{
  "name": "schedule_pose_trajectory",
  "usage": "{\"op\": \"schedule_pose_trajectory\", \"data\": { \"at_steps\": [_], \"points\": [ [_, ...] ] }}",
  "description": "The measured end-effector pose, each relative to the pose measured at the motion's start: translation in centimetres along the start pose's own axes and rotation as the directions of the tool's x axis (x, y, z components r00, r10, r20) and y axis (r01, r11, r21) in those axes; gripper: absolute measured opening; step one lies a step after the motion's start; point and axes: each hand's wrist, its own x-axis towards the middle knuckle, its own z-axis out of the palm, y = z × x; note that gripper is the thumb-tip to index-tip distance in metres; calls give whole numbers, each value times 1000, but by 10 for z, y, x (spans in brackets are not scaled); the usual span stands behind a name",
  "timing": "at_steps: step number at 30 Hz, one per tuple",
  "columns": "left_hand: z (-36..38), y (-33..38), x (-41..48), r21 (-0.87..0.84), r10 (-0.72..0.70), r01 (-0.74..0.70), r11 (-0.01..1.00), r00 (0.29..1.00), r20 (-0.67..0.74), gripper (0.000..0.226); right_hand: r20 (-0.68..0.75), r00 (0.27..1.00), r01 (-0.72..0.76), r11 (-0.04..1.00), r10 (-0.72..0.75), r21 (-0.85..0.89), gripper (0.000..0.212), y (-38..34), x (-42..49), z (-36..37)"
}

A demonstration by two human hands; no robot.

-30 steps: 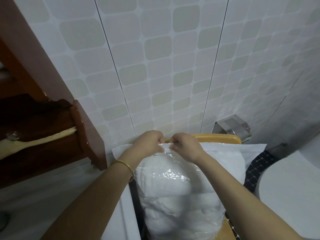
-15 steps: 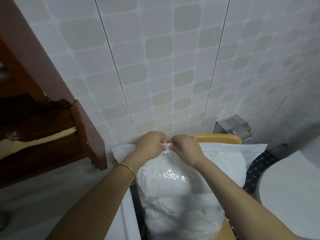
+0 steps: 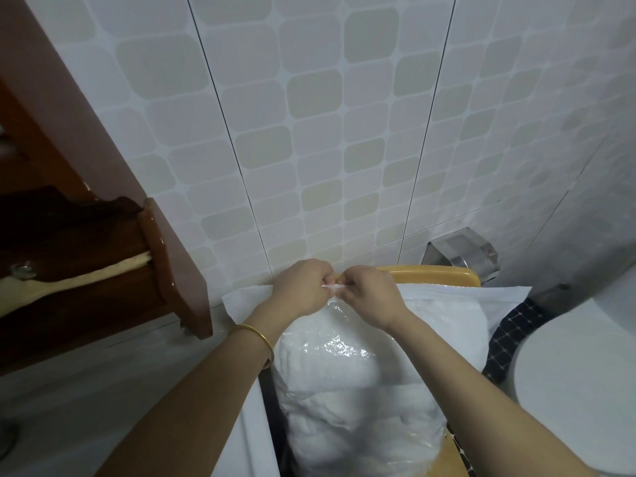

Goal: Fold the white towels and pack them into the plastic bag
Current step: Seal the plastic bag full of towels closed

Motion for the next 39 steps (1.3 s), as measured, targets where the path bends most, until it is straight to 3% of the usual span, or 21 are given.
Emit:
{"op": "schedule_pose_trajectory", "data": {
  "at_steps": [6,11,18,32,36,39],
  "points": [
    [5,1,-1,14,-13,13,1000,999,-49,18,-47,999,6,999,-8,-45,11,-2,-2,3],
    [-6,-8,-1,55,-8,5,998,999,49,9,-24,1000,-18,1000,17,-25,4,-3,-2,0],
    [-19,-23,-4,41,3,-7,999,996,95,10,77,997,30,997,-24,-73,19,-21,8,3],
    [-9,-18,-9,46,-29,31,998,999,-44,8,-5,998,-61,991,62,115,13,-25,5,9],
    [-12,-22,-10,17,-39,39,999,999,10,7,32,999,-36,999,35,37,9,-23,8,8],
    [-20,-26,-11,42,-50,47,998,997,56,20,74,997,-19,1000,19,6,10,-22,11,6]
  ]
}}
